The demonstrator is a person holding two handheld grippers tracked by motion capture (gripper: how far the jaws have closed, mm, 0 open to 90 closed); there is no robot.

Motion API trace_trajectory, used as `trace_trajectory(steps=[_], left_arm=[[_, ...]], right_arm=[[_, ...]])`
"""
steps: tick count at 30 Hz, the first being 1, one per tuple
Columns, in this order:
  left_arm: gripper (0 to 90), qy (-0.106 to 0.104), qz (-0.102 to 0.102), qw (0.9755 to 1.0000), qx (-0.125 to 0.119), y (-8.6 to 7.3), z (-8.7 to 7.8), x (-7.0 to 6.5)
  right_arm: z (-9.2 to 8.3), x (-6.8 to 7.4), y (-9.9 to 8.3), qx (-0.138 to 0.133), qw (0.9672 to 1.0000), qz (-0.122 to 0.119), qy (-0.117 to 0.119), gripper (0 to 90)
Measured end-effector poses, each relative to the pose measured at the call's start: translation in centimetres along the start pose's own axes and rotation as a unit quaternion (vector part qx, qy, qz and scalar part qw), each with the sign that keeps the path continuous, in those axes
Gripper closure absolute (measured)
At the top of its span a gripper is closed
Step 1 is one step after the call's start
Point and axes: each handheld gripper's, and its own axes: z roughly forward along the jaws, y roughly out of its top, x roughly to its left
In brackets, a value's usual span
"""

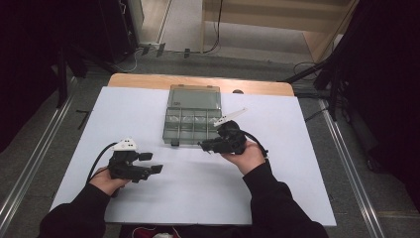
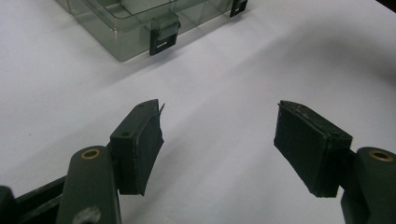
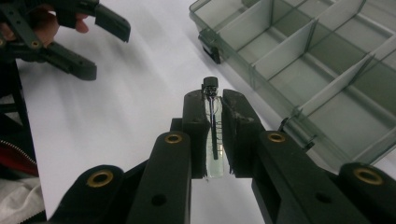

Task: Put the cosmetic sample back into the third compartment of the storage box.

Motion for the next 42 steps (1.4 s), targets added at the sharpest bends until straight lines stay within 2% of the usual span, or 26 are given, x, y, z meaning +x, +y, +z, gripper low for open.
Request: trace_trajectory(steps=[17, 42], left_arm=[[31.7, 0.004, 0.001, 1.0000, -0.005, -0.5, -0.4, -0.1], [31.6, 0.005, 0.004, 1.0000, -0.005, -0.5, -0.3, 0.0]], right_arm=[[0.3, -1.6, 2.0, -0.007, 0.9999, 0.003, -0.010, 81.3], [1.1, -4.8, 4.5, -0.013, 0.9990, 0.027, -0.034, 81.3]])
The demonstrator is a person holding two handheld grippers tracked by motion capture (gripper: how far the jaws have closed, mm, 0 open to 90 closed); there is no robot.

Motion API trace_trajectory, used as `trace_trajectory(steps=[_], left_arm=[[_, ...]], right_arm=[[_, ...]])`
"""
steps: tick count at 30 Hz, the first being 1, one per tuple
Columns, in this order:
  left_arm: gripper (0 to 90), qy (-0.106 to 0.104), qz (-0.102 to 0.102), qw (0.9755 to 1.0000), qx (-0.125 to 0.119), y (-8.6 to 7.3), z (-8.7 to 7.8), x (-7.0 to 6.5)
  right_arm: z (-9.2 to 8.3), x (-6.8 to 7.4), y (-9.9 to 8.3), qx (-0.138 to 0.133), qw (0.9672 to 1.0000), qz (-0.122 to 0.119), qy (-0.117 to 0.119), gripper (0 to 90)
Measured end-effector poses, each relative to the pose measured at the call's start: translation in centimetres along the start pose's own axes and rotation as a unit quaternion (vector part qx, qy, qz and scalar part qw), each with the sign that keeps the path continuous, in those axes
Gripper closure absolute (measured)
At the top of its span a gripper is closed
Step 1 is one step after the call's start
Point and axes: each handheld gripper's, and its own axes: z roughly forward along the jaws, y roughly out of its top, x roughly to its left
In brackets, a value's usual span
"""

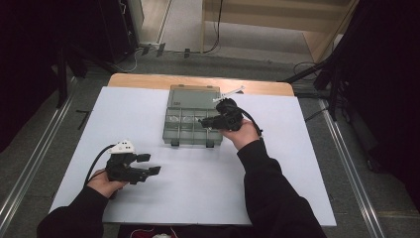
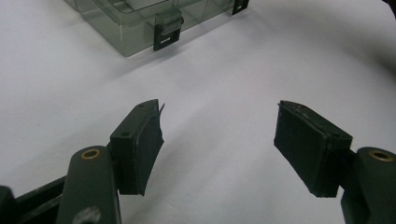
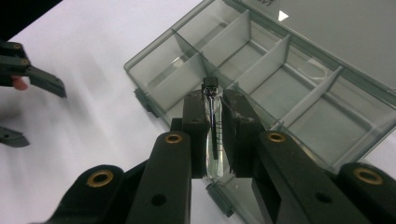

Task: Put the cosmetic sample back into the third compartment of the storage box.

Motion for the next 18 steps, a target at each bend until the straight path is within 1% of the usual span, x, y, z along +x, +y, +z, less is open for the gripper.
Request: trace_trajectory(steps=[4, 10, 12, 18], left_arm=[[31.7, 0.000, 0.001, 1.0000, 0.001, 0.0, 0.1, 0.0], [31.6, 0.000, 0.000, 1.0000, 0.001, 0.1, 0.1, 0.0], [31.6, -0.002, 0.002, 1.0000, -0.001, 0.1, 0.1, -0.1], [31.6, -0.001, 0.004, 1.0000, 0.000, 0.1, 0.1, -0.1]], right_arm=[[0.3, -0.5, 0.4, 0.000, 1.0000, 0.004, -0.005, 81.3], [1.2, -1.4, 1.0, -0.005, 0.9997, 0.021, -0.012, 81.3], [1.7, -1.7, 1.2, -0.002, 0.9995, 0.027, -0.016, 81.3], [2.7, -2.0, 1.9, 0.010, 0.9990, 0.028, -0.032, 81.3]])
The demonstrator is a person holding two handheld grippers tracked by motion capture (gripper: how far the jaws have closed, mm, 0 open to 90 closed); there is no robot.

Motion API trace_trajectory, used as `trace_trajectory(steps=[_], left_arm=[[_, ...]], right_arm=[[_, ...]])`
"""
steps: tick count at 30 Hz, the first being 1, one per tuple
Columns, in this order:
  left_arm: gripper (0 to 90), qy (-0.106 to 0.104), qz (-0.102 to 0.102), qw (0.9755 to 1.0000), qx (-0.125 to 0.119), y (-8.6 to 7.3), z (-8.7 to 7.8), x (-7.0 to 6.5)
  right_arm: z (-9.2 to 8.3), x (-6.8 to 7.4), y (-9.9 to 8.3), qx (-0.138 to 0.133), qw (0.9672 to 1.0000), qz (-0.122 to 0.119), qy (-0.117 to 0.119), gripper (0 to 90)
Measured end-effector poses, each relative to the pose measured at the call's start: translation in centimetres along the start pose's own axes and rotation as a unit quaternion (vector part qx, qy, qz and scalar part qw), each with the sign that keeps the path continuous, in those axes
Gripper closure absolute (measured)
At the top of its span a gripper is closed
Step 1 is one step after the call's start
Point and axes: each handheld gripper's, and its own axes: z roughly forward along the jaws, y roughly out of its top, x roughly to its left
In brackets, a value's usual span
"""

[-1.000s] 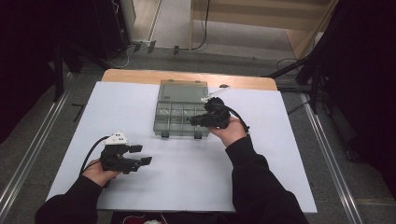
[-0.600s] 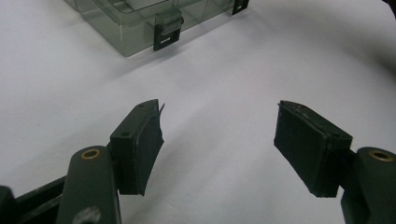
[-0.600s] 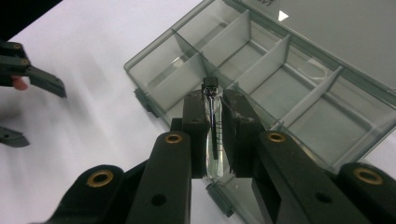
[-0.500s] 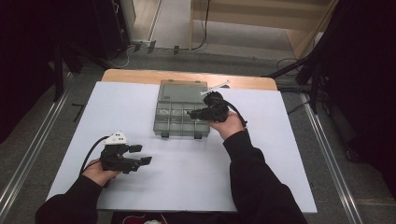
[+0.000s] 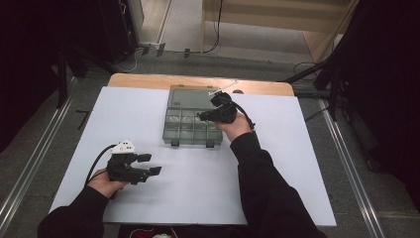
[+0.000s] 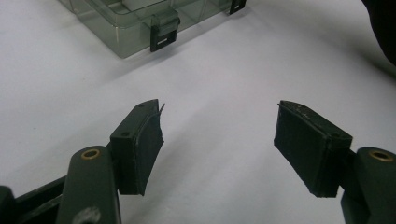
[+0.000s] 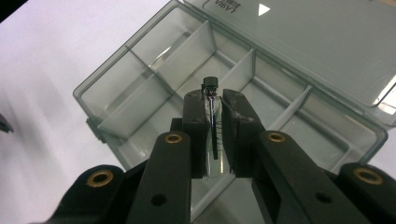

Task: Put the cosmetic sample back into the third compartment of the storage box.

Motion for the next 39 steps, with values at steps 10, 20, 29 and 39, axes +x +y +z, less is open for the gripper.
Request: trace_trajectory(steps=[10, 20, 29, 39], left_arm=[[31.6, -0.007, -0.002, 1.0000, -0.003, 0.1, -0.1, -0.2], [31.6, -0.005, 0.003, 1.0000, -0.003, 0.1, -0.1, -0.3], [31.6, -0.005, 0.005, 1.0000, -0.003, 0.1, -0.2, -0.3], [31.7, -0.005, 0.003, 1.0000, -0.004, 0.1, -0.1, -0.2]], right_arm=[[1.5, -0.6, 1.2, 0.022, 0.9994, 0.010, -0.023, 81.2], [3.0, -1.3, 1.6, 0.034, 0.9982, 0.028, -0.039, 81.2], [4.0, -1.8, 1.3, 0.041, 0.9976, 0.038, -0.043, 81.1], [4.2, -1.6, 1.2, 0.039, 0.9977, 0.041, -0.038, 78.1]])
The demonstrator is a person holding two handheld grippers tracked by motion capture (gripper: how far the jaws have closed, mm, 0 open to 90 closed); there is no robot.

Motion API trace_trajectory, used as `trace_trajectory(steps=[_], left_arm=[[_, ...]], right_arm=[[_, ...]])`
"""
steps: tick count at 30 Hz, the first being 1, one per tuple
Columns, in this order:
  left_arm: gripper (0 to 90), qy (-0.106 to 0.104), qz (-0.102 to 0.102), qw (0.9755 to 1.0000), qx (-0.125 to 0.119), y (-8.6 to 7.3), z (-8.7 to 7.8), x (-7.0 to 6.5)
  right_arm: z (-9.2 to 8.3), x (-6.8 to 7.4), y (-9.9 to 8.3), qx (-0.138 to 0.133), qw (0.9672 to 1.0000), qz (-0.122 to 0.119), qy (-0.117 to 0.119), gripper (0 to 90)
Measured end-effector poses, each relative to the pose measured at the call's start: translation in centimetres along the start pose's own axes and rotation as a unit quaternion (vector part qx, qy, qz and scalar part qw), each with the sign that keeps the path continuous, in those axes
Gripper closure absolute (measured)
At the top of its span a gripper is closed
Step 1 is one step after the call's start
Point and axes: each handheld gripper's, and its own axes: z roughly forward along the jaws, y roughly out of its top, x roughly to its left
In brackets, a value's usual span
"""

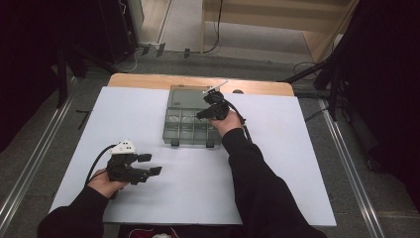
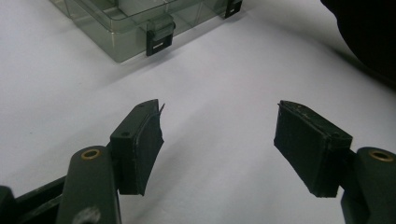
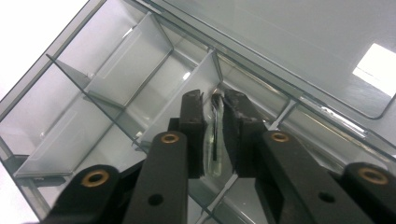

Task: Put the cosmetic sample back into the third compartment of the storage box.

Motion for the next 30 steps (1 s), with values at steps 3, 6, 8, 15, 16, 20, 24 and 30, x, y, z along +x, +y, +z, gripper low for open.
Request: trace_trajectory(steps=[3, 6, 8, 15, 16, 20, 24, 30], left_arm=[[31.6, 0.000, -0.001, 1.0000, 0.000, 0.0, 0.0, 0.0], [31.6, 0.003, 0.002, 1.0000, 0.000, 0.0, -0.1, 0.2], [31.6, 0.005, -0.003, 1.0000, -0.001, 0.0, -0.2, 0.3], [31.6, 0.007, -0.005, 1.0000, -0.002, 0.1, -0.2, 0.6], [31.6, 0.008, -0.004, 1.0000, -0.001, 0.2, -0.2, 0.6], [31.6, 0.008, -0.005, 1.0000, -0.002, 0.3, -0.1, 0.8], [31.6, 0.010, -0.008, 0.9999, -0.002, 0.5, 0.0, 1.1], [31.6, 0.009, -0.002, 1.0000, -0.001, 0.9, 0.2, 1.2]], right_arm=[[-0.3, 0.1, -0.1, -0.004, 1.0000, -0.002, 0.004, 77.4], [-1.0, 0.3, -0.1, -0.012, 0.9998, -0.005, 0.012, 74.5], [-1.5, 0.4, -0.2, -0.021, 0.9995, -0.012, 0.021, 72.2], [-3.8, 1.0, -0.7, -0.060, 0.9960, -0.041, 0.052, 50.4], [-4.0, 1.1, -0.9, -0.063, 0.9955, -0.048, 0.052, 47.9], [-5.2, 1.5, -1.5, -0.078, 0.9931, -0.058, 0.066, 44.0], [-5.9, 1.5, -2.3, -0.093, 0.9904, -0.062, 0.081, 41.2], [-6.4, 0.9, -3.2, -0.099, 0.9892, -0.058, 0.091, 38.9]])
